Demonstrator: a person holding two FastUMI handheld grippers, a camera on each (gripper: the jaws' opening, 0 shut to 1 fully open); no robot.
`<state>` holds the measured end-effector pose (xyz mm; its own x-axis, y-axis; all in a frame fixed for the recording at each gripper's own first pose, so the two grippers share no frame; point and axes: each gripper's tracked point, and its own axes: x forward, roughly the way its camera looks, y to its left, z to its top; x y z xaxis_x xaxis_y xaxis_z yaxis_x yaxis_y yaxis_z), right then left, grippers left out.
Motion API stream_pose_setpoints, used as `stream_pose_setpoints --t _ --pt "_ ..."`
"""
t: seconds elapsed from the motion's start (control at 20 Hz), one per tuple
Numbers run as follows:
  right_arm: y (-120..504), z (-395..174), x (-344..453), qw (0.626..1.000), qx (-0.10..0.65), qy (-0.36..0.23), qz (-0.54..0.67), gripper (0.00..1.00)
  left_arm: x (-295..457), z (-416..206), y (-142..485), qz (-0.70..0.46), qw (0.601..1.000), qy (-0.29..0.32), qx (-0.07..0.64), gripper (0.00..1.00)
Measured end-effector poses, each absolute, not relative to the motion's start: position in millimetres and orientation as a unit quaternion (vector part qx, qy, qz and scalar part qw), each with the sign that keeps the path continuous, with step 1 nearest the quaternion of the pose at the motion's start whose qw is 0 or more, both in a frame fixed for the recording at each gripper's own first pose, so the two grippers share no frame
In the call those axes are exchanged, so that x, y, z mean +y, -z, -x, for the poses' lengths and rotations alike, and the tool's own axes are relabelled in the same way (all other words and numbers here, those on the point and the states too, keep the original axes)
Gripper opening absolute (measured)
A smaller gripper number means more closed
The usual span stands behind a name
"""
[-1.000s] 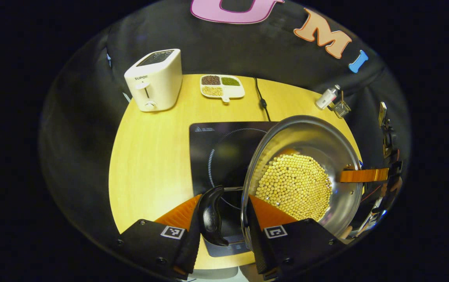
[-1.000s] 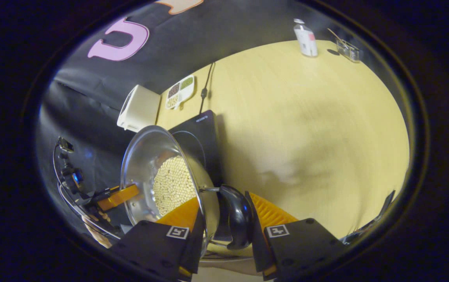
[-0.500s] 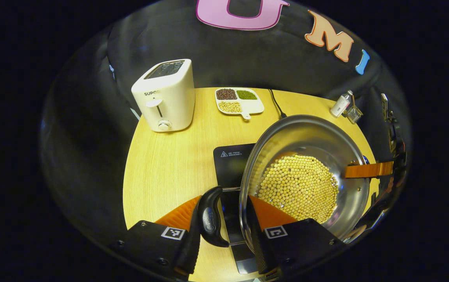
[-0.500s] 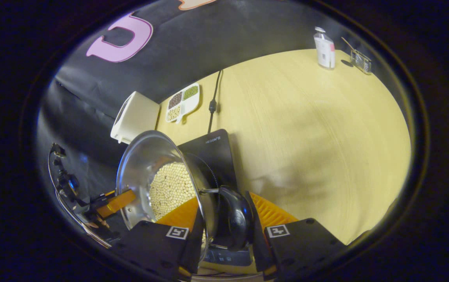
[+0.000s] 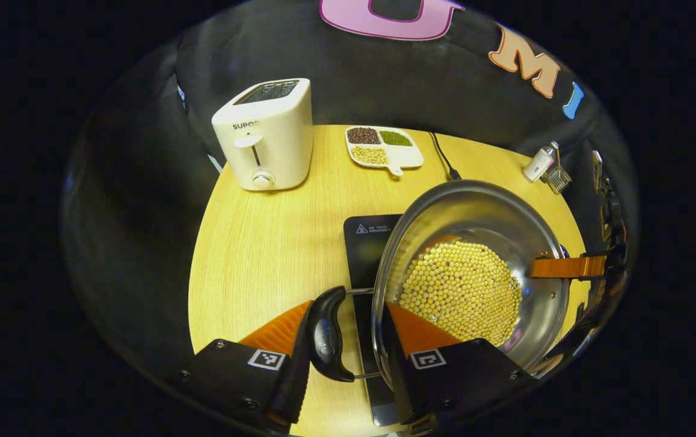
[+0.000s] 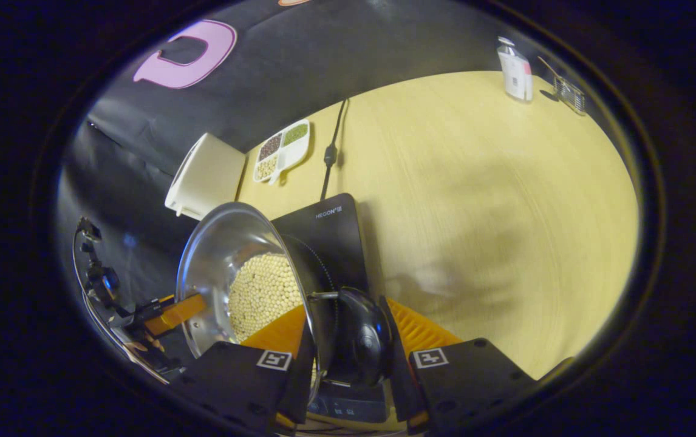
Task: First push the handle of the pot to place it horizontally, then grasp the pot with both hands and set it on the induction cooktop.
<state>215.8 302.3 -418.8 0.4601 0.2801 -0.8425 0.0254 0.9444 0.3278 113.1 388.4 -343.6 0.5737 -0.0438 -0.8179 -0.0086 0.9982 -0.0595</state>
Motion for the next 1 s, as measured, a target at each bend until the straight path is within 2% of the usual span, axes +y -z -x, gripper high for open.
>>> stream_pose_setpoints --t 0.4,0.5,0.55,0.65,0.7,0.75,0.8,0.85,0.9,0.95,1.0 --pt "420.6 -213.1 301.1 0.842 0.512 -0.073 -0.151 0.52 388.4 -114.8 345.3 0.02 0.892 0.01 0.452 0.65" --pt "421.6 -209.3 302.4 0.84 0.517 -0.075 -0.149 0.55 389.3 -114.8 344.9 0.019 0.893 0.004 0.45 0.65" --pt "421.0 -207.7 303.7 0.84 0.516 -0.077 -0.145 0.53 389.4 -113.8 345.8 0.021 0.892 -0.002 0.451 0.65" --pt "418.8 -206.6 304.9 0.845 0.511 -0.077 -0.142 0.55 389.5 -113.6 345.0 0.023 0.898 -0.013 0.44 0.67" --pt "416.0 -207.5 304.4 0.848 0.505 -0.075 -0.142 0.72 391.2 -113.7 344.8 0.02 0.902 -0.02 0.432 0.69" --pt "414.2 -208.3 302.5 0.853 0.498 -0.07 -0.139 0.82 393.3 -114.3 340.7 0.017 0.907 -0.028 0.419 0.71" --pt "410.4 -209.5 300.6 0.857 0.491 -0.069 -0.137 0.93 395.0 -118.2 341.8 0.014 0.913 -0.034 0.407 0.86" --pt "404.5 -209.2 299.0 0.863 0.482 -0.068 -0.137 0.94 394.0 -117.1 334.4 0.013 0.917 -0.041 0.397 1.0" --pt "397.2 -210.2 294.2 0.87 0.471 -0.063 -0.134 0.94 395.4 -116.2 327.3 0.011 0.921 -0.047 0.388 0.98" --pt "391.2 -209.1 288.7 0.876 0.461 -0.058 -0.131 1.0 396.9 -114.7 321.7 0.009 0.924 -0.051 0.378 0.98" --pt "386.2 -208.2 284.3 0.88 0.454 -0.053 -0.127 1.0 398.8 -114.0 317.0 0.006 0.927 -0.057 0.37 0.98"
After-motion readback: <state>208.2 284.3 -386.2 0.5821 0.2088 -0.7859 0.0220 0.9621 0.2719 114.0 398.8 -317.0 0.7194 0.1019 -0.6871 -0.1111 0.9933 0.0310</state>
